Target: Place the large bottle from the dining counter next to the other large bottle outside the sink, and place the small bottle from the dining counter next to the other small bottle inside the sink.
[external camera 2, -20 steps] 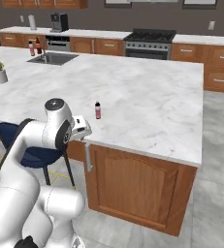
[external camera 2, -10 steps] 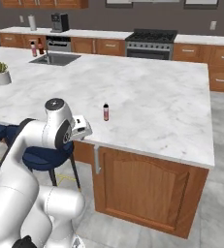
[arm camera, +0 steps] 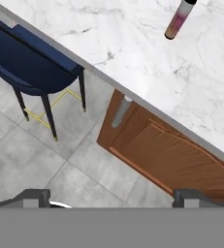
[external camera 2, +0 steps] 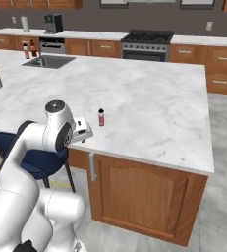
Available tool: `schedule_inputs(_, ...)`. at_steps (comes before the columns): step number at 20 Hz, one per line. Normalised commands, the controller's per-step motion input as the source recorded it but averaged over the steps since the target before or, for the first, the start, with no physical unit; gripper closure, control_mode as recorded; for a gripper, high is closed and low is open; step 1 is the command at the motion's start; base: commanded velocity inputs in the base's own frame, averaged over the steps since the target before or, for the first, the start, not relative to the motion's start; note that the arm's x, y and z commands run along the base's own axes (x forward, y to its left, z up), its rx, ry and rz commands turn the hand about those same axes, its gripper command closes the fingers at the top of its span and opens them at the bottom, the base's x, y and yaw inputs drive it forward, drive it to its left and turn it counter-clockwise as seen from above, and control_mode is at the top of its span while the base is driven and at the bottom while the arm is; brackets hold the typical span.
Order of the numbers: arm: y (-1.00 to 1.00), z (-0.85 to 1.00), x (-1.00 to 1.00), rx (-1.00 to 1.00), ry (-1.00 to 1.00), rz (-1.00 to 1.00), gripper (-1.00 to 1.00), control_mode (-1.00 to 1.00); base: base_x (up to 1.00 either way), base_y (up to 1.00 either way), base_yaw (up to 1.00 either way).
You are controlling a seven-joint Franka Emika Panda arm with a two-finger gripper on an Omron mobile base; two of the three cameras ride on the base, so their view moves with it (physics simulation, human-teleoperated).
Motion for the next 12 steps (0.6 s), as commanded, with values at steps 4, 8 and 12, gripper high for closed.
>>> schedule_inputs(4,0.0,0.0,0.0,0.0,0.0,0.0,-1.0,1.0,0.49,0.0,-0.09)
schedule_inputs(8,0.0,0.0,0.0,0.0,0.0,0.0,-1.0,1.0,0.4,0.02,-0.09)
schedule_inputs(12,0.0,0.0,0.0,0.0,0.0,0.0,-1.0,1.0,0.35,0.1,-0.07)
